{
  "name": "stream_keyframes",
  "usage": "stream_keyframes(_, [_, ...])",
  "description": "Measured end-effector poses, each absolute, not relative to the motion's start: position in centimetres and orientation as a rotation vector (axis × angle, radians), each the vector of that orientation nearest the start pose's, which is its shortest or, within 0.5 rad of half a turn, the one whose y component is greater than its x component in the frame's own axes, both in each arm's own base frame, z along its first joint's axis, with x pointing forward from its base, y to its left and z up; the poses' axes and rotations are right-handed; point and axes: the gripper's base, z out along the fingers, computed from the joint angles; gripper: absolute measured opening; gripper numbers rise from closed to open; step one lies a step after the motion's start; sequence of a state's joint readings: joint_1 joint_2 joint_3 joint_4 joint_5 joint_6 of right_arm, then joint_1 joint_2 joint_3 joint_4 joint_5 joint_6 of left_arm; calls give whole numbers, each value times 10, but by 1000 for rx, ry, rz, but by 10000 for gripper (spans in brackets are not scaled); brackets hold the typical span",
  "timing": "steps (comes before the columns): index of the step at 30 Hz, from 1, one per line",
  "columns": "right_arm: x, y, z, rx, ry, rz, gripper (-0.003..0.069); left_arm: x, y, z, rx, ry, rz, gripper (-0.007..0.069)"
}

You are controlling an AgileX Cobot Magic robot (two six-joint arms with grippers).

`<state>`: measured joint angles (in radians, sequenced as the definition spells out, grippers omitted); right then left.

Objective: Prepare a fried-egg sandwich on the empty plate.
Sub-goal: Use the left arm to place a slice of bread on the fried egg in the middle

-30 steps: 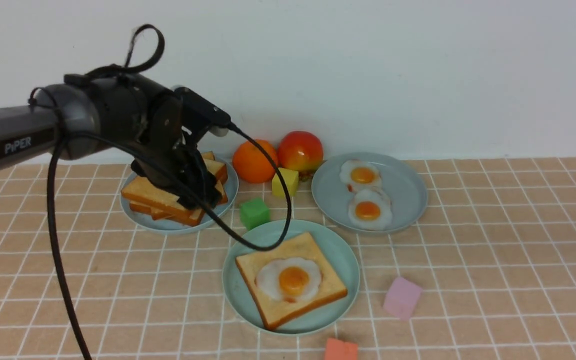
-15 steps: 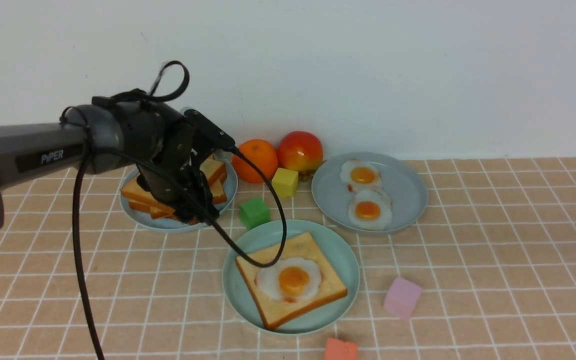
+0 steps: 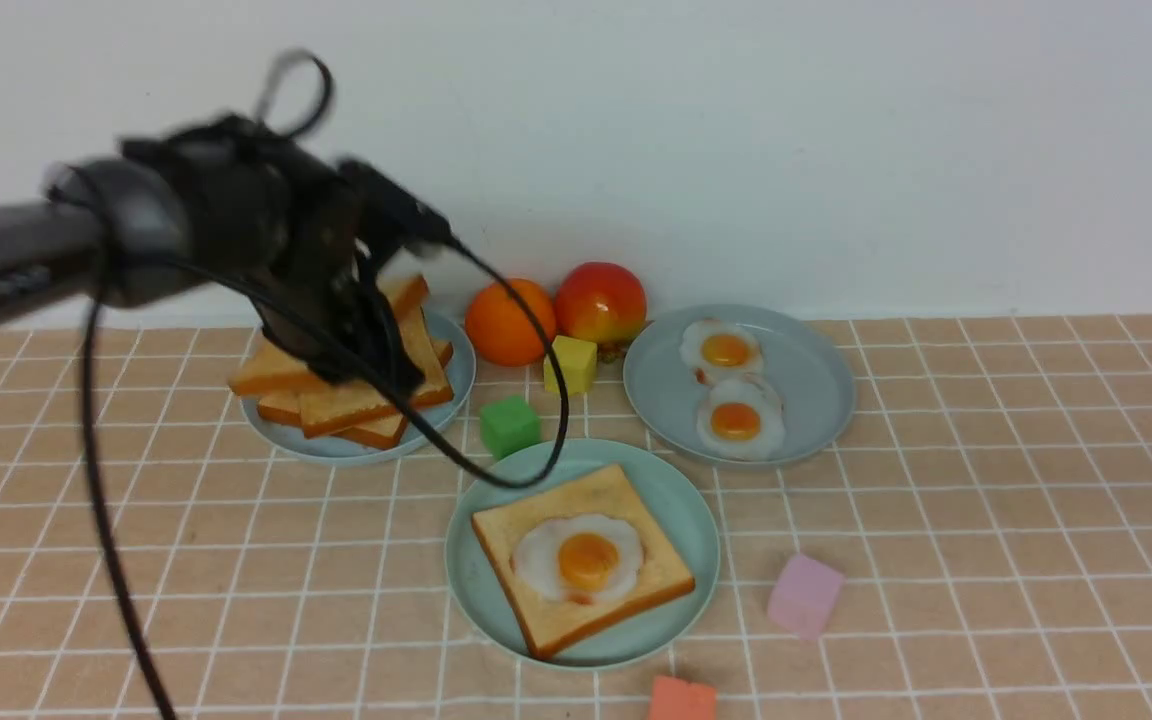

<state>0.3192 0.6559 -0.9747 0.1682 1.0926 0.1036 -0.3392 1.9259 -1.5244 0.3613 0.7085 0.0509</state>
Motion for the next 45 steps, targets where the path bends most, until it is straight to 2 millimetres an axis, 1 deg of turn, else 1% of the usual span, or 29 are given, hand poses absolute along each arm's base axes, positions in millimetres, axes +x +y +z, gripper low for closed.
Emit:
stream_keyframes(1, [82, 41, 388, -238, 2269, 434, 42, 398, -129, 262, 743, 2421, 271, 142])
stream_keyframes(2, [82, 41, 388, -239, 2272, 433, 43, 388, -135, 271, 755, 2407, 249, 142])
stream_keyframes(4, [82, 41, 387, -240, 2280, 432, 43, 366, -150, 281, 808, 2376, 208, 141])
stream_keyframes(5, [81, 41, 387, -242, 2288, 431, 43, 353, -163, 283, 859, 2354, 182, 141])
stream_keyframes(6, [81, 41, 386, -244, 2297, 430, 44, 338, -176, 282, 920, 2327, 157, 141])
stream_keyframes(7, [80, 41, 386, -245, 2303, 429, 45, 322, -188, 277, 989, 2304, 136, 141])
stream_keyframes(9, [80, 41, 385, -247, 2309, 428, 47, 297, -213, 263, 1132, 2244, 109, 141])
stream_keyframes(11, [80, 41, 385, -247, 2312, 427, 50, 279, -228, 248, 1264, 2191, 126, 140])
stream_keyframes(12, [80, 41, 385, -248, 2314, 427, 50, 276, -231, 244, 1293, 2181, 133, 139])
stream_keyframes(13, [79, 41, 385, -249, 2319, 426, 52, 267, -237, 233, 1376, 2144, 160, 139])
stream_keyframes(15, [78, 41, 384, -251, 2329, 437, 54, 262, -243, 221, 1459, 2096, 196, 139])
stream_keyframes(16, [77, 42, 384, -252, 2332, 450, 53, 263, -245, 216, 1485, 2076, 210, 139])
stream_keyframes(23, [68, 43, 386, -257, 2320, 517, 59, 270, -251, 197, 1544, 2025, 240, 132])
stream_keyframes(32, [60, 42, 388, -259, 2294, 529, 65, 274, -255, 180, 1594, 2012, 258, 132])
stream_keyframes(39, [58, 41, 389, -261, 2288, 531, 74, 273, -255, 179, 1580, 2043, 247, 134])
stream_keyframes(40, [58, 41, 389, -261, 2289, 531, 74, 273, -255, 179, 1578, 2046, 245, 141])
stream_keyframes(43, [58, 41, 389, -261, 2289, 531, 74, 272, -255, 178, 1557, 2075, 223, 197])
stream_keyframes(45, [58, 41, 389, -261, 2289, 531, 75, 270, -255, 181, 1536, 2094, 206, 253])
